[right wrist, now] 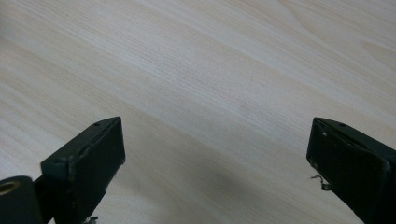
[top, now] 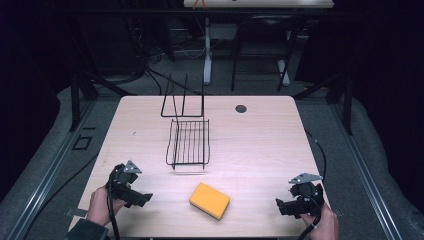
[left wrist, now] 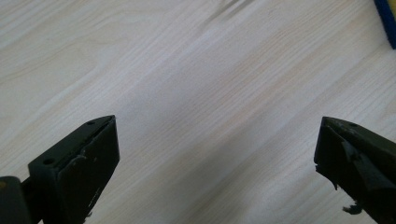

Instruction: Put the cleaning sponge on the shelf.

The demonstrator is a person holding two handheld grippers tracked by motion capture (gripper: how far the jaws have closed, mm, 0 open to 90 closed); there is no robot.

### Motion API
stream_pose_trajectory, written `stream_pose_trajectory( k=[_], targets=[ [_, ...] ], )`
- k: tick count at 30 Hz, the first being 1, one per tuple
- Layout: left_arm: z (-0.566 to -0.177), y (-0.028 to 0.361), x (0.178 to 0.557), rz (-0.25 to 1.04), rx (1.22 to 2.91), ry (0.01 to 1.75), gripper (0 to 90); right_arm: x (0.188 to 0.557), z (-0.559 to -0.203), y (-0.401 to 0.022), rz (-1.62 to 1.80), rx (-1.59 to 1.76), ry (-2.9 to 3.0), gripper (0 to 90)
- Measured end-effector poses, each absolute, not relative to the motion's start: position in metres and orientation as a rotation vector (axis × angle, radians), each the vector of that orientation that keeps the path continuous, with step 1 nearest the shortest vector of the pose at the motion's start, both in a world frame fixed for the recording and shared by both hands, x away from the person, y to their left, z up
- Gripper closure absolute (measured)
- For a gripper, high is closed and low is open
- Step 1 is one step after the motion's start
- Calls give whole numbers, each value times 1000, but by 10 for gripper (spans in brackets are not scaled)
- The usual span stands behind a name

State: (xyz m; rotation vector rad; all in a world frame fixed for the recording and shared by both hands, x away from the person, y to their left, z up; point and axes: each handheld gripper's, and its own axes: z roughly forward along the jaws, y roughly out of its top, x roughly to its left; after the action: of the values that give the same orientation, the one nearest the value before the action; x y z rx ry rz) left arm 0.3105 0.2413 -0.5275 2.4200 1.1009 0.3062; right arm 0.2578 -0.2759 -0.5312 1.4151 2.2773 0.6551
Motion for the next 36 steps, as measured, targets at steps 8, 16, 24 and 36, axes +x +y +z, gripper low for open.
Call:
stream_pose_trajectory(
  k=[8, 16, 24, 36],
  targets=[
    [-526, 240, 310, 299, 2408, 1099, 4, 257, -531, -276, 662, 1415, 2273, 50],
    [-522, 234, 307, 268, 2397, 1075, 14, 258, -531, -274, 678, 1423, 2278, 56],
    [-520, 221, 302, 265, 2396, 1036, 6, 258, -531, -275, 678, 1419, 2282, 61],
    [-516, 206, 296, 264, 2378, 981, 4, 258, -531, -274, 679, 1425, 2287, 66]
  ],
)
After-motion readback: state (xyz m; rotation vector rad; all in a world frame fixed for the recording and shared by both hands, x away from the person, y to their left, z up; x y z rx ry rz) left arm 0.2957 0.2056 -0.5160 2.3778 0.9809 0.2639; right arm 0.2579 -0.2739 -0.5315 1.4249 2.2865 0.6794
